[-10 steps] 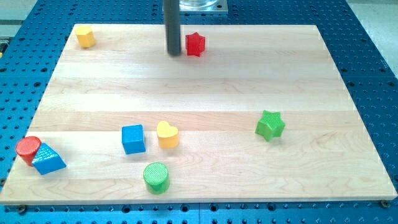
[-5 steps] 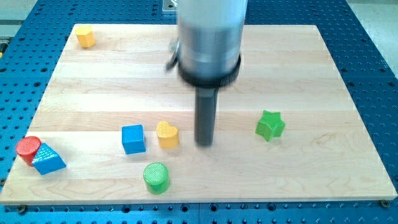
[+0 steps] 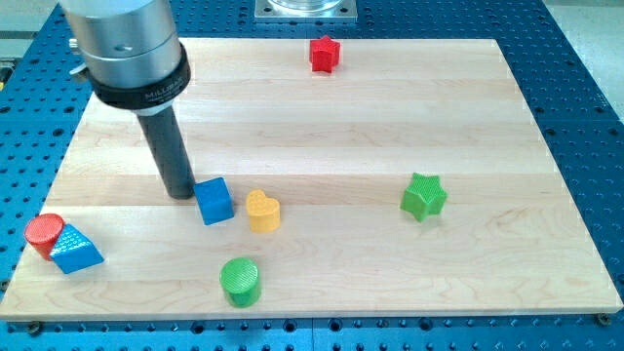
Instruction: Keep the blue cube parallel right to the red star
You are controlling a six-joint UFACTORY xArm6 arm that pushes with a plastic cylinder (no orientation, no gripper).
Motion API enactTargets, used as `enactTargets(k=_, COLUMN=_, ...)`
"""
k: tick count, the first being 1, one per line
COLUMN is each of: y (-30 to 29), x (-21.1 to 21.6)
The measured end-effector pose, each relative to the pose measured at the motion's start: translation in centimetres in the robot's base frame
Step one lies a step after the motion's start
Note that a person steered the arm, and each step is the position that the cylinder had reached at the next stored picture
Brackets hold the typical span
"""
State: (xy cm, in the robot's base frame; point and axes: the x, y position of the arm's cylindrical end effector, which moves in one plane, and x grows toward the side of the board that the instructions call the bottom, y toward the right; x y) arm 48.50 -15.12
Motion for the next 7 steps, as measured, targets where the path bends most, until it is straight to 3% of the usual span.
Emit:
enactTargets(k=2, y=-2.9, x=1.6)
enactTargets(k=3, y=2.0, x=4.9)
enactTargets(k=4, y=5.9, x=-1.7)
enactTargets(k=5, y=14.8, x=-5.8)
enactTargets(k=6, y=11.2, x=-6.6)
enactTargets(k=7, y=10.1, x=-2.4)
